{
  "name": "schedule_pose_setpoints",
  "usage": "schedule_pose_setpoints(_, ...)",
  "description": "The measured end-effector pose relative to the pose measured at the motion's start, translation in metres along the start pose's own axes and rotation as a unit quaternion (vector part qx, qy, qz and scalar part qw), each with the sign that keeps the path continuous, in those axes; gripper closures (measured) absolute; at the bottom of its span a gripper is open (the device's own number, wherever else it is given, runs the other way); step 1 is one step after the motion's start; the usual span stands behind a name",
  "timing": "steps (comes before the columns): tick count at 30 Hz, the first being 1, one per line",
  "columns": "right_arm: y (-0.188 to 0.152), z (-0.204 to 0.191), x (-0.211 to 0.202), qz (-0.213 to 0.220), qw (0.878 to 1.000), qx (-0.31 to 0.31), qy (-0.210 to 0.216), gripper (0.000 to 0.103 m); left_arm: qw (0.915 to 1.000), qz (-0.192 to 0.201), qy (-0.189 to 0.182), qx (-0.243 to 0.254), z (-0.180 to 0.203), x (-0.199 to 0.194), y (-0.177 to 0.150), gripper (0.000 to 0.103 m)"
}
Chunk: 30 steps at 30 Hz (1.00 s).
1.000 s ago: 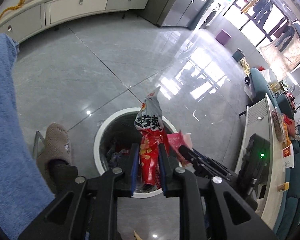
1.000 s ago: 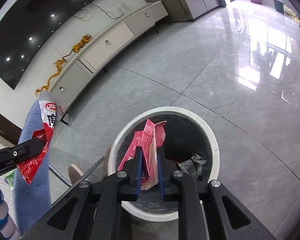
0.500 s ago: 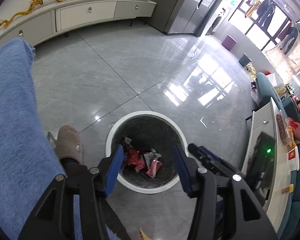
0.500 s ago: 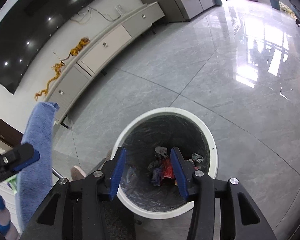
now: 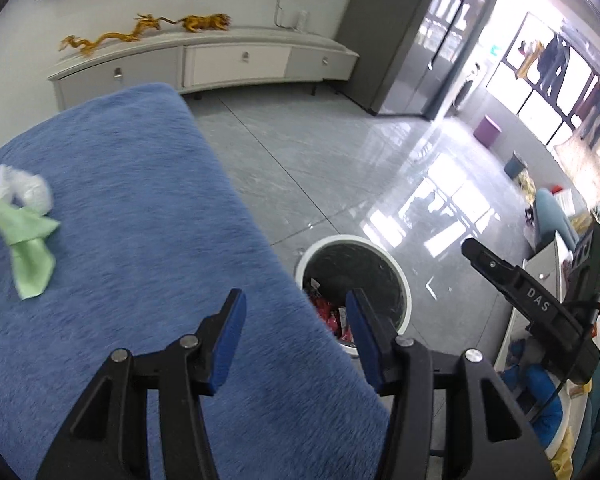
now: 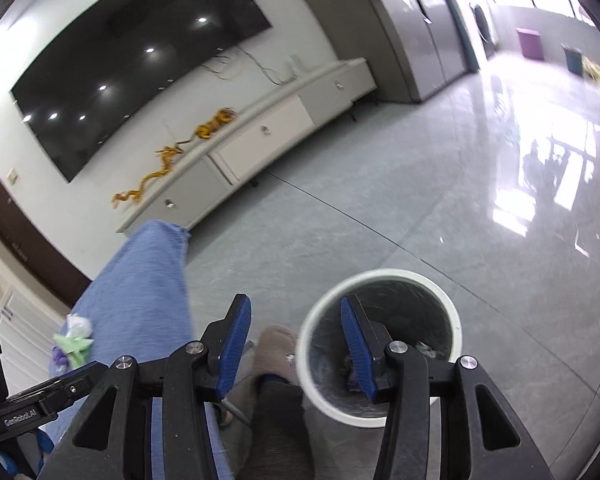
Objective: Collect trash
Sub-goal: 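Move both grippers back over the table toward the purple and green wrappers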
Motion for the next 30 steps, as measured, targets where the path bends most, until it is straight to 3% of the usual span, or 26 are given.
schedule_pose_setpoints(8, 0.006, -0.069, -0.041, 0.030, 0.998, -0.055, 0.031, 0.058, 0.9963, 0.067, 0.035, -0.040, -0.060, -0.079, -0.011, 0.049)
schedule_pose_setpoints(17, 0.007, -0.136, -0.095, 0.065, 0.988, -0.114, 0.077, 0.053, 0.9828, 0.135, 0.073, -0.103, -0.128, -0.160, -0.028, 0.045)
schedule_pose_setpoints(24, 0.005, -0.172, -0.117, 0.076, 0.980, -0.146, 0.117, 0.052, 0.9691, 0.165, 0.107, -0.149, -0.181, -0.200, -0.038, 0.045)
schedule_pose_setpoints(30, -0.007, -0.203, -0.111, 0.057, 0.971, -0.170, 0.156, 0.051, 0.9593, 0.165, 0.136, -0.184, -0.224, -0.212, -0.051, 0.044)
Point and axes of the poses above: each gripper's, at about its wrist camera, not at the fingertips, and x roughly the way its jaws point, z to its right, y to its top, the point moved 10 cm from there along x, roughly the way its jaws point, and after that the axes turned 4 degrees about z, right-handed, at the moved point
